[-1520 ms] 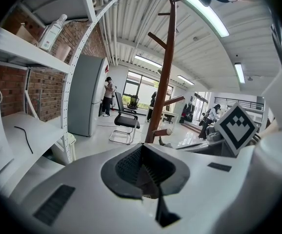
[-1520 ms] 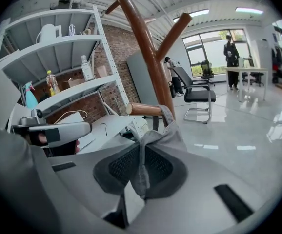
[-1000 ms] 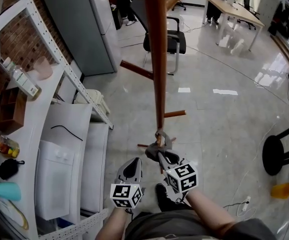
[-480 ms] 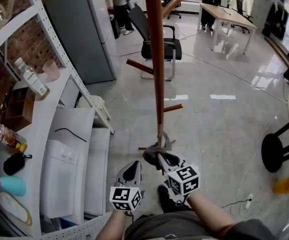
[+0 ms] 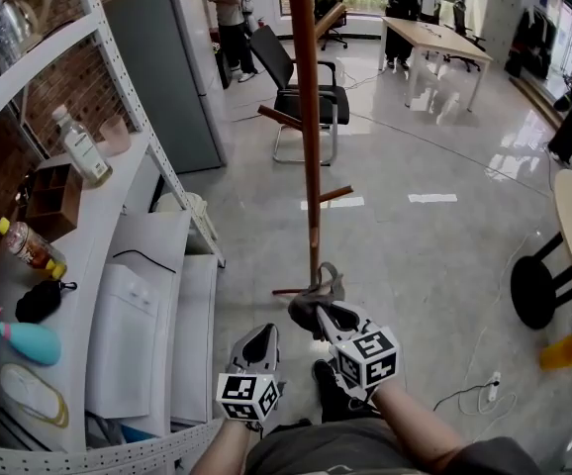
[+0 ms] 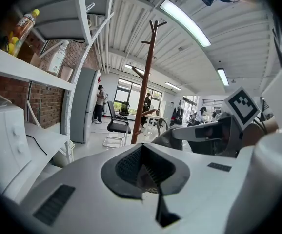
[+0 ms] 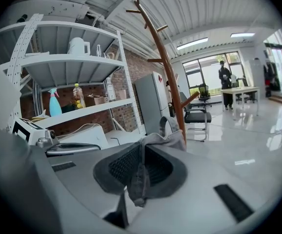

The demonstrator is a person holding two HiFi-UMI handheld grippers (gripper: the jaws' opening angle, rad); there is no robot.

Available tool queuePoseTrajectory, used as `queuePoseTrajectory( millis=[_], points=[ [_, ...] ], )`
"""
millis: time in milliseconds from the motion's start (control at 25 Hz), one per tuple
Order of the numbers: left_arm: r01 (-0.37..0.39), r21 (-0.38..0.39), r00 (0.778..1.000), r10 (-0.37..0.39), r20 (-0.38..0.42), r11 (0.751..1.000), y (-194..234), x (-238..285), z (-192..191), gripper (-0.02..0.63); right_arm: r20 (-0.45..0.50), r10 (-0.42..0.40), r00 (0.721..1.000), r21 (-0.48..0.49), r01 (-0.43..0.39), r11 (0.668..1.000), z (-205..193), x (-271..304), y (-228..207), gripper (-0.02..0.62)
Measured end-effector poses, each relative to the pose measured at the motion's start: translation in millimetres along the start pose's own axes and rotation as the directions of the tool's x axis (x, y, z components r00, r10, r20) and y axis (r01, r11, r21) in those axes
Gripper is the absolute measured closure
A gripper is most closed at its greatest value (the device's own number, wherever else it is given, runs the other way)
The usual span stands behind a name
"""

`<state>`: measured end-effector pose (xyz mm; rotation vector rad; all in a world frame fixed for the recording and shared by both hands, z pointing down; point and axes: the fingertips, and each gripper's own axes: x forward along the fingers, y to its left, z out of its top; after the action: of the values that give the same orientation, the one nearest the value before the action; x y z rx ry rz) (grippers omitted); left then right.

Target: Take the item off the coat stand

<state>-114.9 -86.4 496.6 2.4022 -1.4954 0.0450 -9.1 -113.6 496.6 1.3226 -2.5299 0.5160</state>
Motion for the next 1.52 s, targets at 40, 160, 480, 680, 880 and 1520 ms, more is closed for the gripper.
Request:
queuePoseTrajectory(
  millis=[40,160,480,680,880,1520],
  points=[
    [0.008,0.001,1.000,-0.008,0.001,1.000,-4,-6,-1,0.598,0.002,-0.005,1.000,0.000,0.005,1.000,-2,-7,4,0.558],
    [0.038,0.006,0.999,-0.038,0.008,0.999,-17,-25,-3,0.598,0.021,-0.021,1.000,0.006,0.021,1.000,-9,-28,17,0.558],
    [0.094,0.020,0.995,-0.095,0.036,0.995,-46,-66,-8,0.600,0.030,-0.061,0.998,0.019,0.060,0.998,-38,-87,43,0.558],
    [0.137,0.010,0.990,-0.138,0.019,0.990,-61,-85,-19,0.600,0.021,-0.111,0.994,0.043,0.110,0.993,-60,-115,52,0.558],
    [0.158,-0.011,0.987,-0.158,-0.007,0.987,-69,-95,-33,0.599,0.007,-0.142,0.990,0.068,0.141,0.988,-72,-135,59,0.558],
    [0.140,-0.022,0.990,-0.140,0.023,0.990,-94,-102,-19,0.598,-0.015,-0.104,0.994,0.041,0.105,0.994,-77,-155,55,0.558]
  ],
)
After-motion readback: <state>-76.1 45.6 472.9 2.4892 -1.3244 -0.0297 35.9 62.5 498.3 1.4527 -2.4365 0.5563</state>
